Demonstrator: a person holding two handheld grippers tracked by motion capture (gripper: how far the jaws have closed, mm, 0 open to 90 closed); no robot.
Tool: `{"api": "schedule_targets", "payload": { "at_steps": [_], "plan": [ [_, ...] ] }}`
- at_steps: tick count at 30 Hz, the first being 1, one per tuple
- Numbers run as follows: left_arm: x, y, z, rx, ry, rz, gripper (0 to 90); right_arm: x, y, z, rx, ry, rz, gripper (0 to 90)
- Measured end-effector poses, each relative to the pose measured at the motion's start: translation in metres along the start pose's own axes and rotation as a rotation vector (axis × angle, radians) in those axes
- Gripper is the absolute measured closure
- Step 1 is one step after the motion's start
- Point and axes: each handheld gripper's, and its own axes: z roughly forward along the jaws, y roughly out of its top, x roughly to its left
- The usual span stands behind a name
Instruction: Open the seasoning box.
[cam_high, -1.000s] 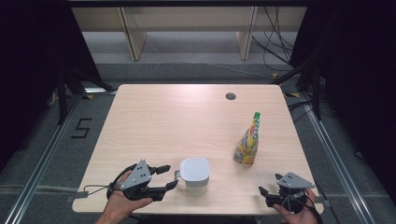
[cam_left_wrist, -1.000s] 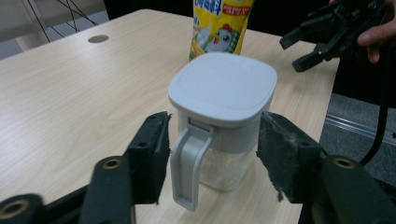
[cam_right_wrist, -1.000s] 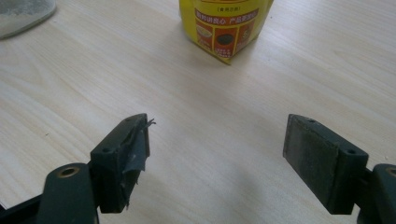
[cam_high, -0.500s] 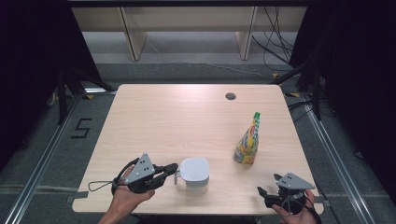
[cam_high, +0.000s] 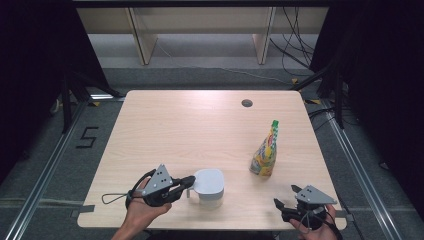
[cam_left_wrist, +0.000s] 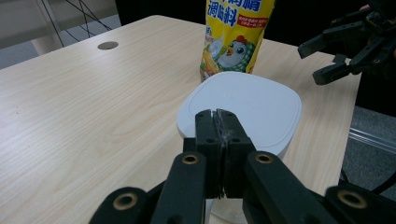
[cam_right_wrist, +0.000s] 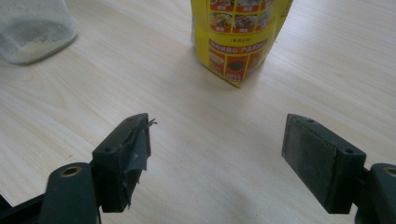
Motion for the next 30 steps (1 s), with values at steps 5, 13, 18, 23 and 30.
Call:
{"api": "schedule_targets", "payload": {
  "at_steps": [5,13,18,23,30],
  "plan": [
    [0.001,-0.002,0.001,-0.015,0.003,0.003,87.5,0.009,0.008,-0.003,-0.106,0.069,-0.01,43.3],
    [0.001,-0.004,0.001,-0.031,0.002,-0.023,87.4,0.038,0.027,0.007,-0.204,0.164,-0.071,57.6],
    [0.001,-0.004,0.001,-0.033,0.002,-0.01,87.2,0.053,0.036,0.013,-0.234,0.197,-0.126,66.6],
    [0.0,-0.005,0.001,-0.037,-0.002,-0.02,87.2,0.059,0.042,0.015,-0.257,0.222,-0.152,71.4],
    [-0.001,-0.006,0.001,-0.048,0.005,-0.038,87.5,0.066,0.048,0.021,-0.248,0.255,-0.179,76.1]
  ]
}}
